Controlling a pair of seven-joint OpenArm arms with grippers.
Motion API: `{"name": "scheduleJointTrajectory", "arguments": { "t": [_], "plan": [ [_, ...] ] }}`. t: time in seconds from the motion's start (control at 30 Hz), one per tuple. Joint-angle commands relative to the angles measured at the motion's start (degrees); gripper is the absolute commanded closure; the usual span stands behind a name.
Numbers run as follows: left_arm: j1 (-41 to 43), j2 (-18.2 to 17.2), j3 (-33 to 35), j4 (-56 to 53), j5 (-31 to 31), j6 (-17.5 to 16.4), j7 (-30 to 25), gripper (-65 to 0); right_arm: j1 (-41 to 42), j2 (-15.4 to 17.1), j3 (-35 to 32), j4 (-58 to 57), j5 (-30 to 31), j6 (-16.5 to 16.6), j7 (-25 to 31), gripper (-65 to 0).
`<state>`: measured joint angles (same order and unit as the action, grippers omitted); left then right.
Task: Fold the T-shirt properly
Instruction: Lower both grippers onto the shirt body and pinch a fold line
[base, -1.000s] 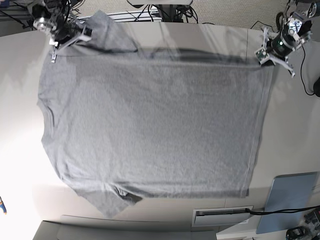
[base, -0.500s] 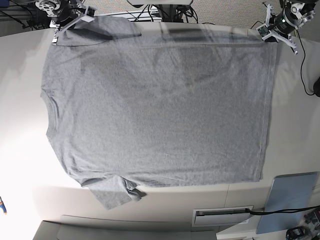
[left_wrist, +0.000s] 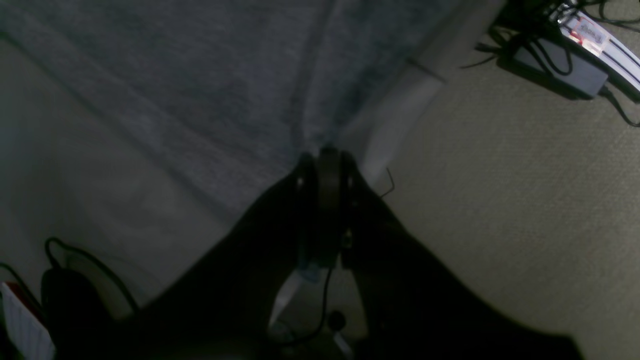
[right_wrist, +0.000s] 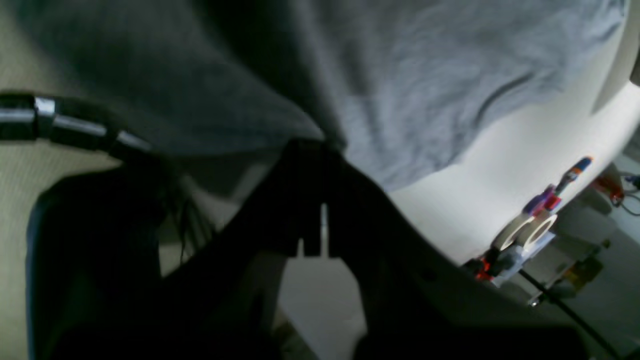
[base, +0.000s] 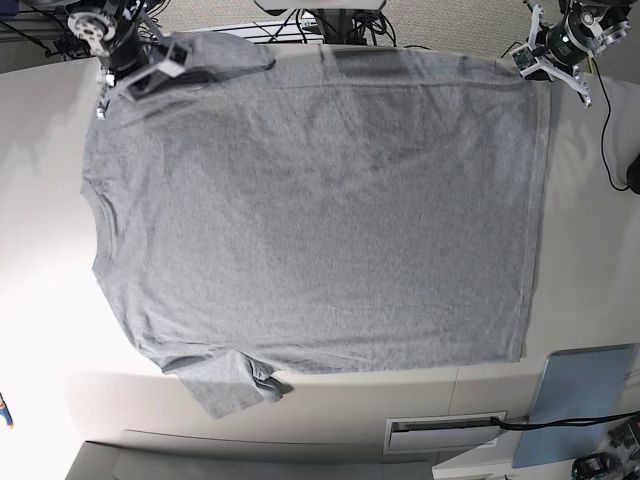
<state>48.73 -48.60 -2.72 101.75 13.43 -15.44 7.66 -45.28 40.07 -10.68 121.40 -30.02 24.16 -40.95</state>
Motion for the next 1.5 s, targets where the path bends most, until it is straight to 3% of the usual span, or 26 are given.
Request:
{"name": "scheduleJointTrajectory", "arguments": {
  "t": [0.0, 0.23, 0.4, 0.53, 0.6, 0.9, 1.07, 1.47],
  "plan": [
    [0.09, -0.63, -0.22, 0.52, -0.17, 0.72, 0.07, 0.0, 0.72, 0.72, 0.28, 0.85, -0.57, -0.92, 0.15, 0.0],
    [-5.33, -0.59, -0.22, 0.52, -0.48, 2.6, 0.57, 0.0, 6.12, 0.74, 0.28, 0.85, -0.42, -3.52, 0.0, 0.0],
    [-10.25, -0.39, -0.22, 0.52, -6.43, 3.41, 4.22, 0.0, 8.9, 0.72, 0.28, 0.79, -0.39, -3.52, 0.35, 0.0],
    [-13.31, 0.94, -0.2, 0.48, -7.56, 5.18, 5.25, 0.0, 11.1, 0.72, 0.28, -0.07, -0.31, -4.87, 0.85, 0.0],
    [-14.36, 2.05, -0.2, 0.31, -7.54, 5.14, 5.27, 0.0, 12.63, 0.72, 0.28, -1.42, 0.55, -6.56, 0.87, 0.0],
    [-21.35, 8.02, -0.15, -4.63, -7.74, 4.92, 4.76, 0.0, 20.76, 0.37, 0.26, -8.02, 4.66, -6.86, 2.89, 0.0],
    [-24.41, 8.61, -0.15, -5.09, -7.74, 2.12, 4.81, 0.0, 24.35, 0.39, 0.26, -10.47, 5.62, -6.86, 4.04, 0.0],
    [-30.25, 10.23, -0.13, -8.35, -9.66, 2.01, 5.95, 0.0, 31.91, 0.35, 0.22, -16.72, 10.1, -6.84, 5.46, 0.0]
  ]
}}
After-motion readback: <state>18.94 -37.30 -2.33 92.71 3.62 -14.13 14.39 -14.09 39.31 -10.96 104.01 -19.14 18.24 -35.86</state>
